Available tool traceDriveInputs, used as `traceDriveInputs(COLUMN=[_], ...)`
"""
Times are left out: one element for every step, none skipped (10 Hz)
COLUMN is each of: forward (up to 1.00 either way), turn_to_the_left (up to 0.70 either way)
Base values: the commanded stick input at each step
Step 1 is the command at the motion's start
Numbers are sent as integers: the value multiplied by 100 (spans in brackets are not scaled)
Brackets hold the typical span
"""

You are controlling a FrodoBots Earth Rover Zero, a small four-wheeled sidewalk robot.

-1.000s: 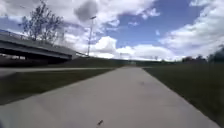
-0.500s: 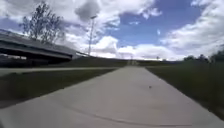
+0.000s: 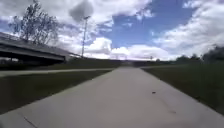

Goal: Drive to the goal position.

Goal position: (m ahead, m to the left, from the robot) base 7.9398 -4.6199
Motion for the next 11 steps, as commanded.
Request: traceDriveInputs(forward=[100, 100, 100, 100, 100, 100, 100, 100, 100, 100, 100], turn_to_the_left=[-33, -33, -33, -33, -20, -6, -1, 0, 0, 0, 0])
